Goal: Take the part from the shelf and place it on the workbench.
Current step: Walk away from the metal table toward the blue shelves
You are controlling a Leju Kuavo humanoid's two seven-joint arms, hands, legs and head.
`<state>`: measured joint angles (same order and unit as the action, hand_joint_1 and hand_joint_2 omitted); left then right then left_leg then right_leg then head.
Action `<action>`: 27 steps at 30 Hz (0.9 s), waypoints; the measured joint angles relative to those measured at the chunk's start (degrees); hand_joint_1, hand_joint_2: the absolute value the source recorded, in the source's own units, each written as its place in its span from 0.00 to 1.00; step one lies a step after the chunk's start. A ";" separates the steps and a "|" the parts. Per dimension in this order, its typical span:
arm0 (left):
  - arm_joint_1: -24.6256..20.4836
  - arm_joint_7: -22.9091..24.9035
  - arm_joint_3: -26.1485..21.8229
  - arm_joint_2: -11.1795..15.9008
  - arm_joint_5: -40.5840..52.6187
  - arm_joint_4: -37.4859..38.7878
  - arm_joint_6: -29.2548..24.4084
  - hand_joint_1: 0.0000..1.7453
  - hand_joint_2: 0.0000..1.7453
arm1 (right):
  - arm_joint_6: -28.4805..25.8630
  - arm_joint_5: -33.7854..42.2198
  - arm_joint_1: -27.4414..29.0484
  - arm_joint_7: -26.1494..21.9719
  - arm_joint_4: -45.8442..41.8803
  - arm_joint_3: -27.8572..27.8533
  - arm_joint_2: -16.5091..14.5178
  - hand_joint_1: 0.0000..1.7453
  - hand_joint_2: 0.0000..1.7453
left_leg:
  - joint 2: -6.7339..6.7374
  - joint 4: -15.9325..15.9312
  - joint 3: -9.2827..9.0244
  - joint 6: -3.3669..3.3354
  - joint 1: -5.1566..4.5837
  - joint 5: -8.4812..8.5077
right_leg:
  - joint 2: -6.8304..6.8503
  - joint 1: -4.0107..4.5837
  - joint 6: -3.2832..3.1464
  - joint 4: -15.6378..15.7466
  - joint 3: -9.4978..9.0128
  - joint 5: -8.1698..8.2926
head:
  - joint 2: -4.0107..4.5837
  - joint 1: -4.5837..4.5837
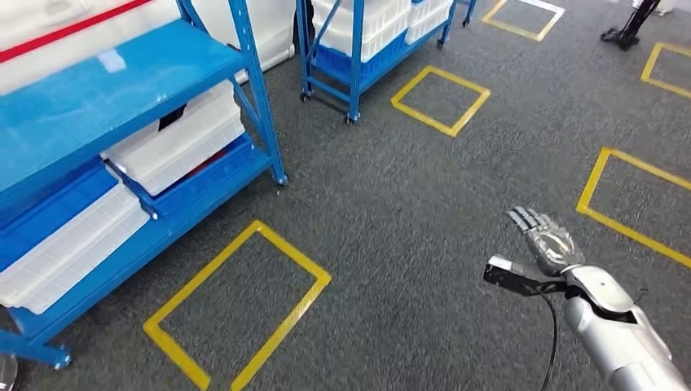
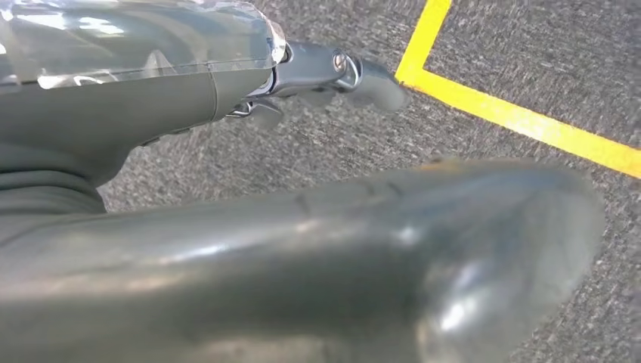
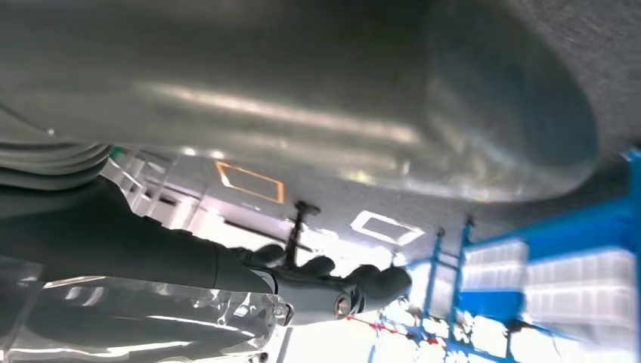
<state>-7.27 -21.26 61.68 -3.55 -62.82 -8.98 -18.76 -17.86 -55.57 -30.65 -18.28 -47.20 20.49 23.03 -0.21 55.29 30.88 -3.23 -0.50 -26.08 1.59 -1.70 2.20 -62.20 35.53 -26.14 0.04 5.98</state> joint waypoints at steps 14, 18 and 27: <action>0.47 0.60 0.09 0.14 0.04 0.02 0.21 0.00 0.00 | 0.00 0.06 2.13 0.27 -0.40 0.13 0.44 0.00 0.00 | -0.80 6.09 -1.81 4.55 1.33 -2.77 | -1.86 -0.63 -2.07 2.29 1.59 1.18 | 0.00 0.00; 0.60 0.67 0.10 0.11 0.02 0.02 0.05 0.00 0.00 | 0.22 -0.05 2.03 0.28 -0.77 0.14 0.66 0.00 0.00 | -0.12 19.83 8.67 4.67 1.27 -4.82 | -1.71 0.16 -3.04 3.36 -3.46 -1.80 | 0.00 0.02; 1.02 1.14 0.11 0.55 -0.06 0.07 -0.45 0.00 0.00 | -0.24 -1.98 1.40 1.02 -0.87 0.63 0.26 0.00 0.00 | -1.32 3.88 12.43 -0.07 -2.56 10.28 | -2.28 1.65 -2.55 4.31 -13.00 -10.02 | 0.00 0.01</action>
<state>-6.25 -20.12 61.79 -3.00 -62.88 -8.92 -19.21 -18.10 -57.56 -29.25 -17.26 -48.07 21.11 23.29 -1.53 59.16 43.32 -3.31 -3.06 -15.80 -0.69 -0.05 -0.35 -57.88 22.54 -36.16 0.04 5.98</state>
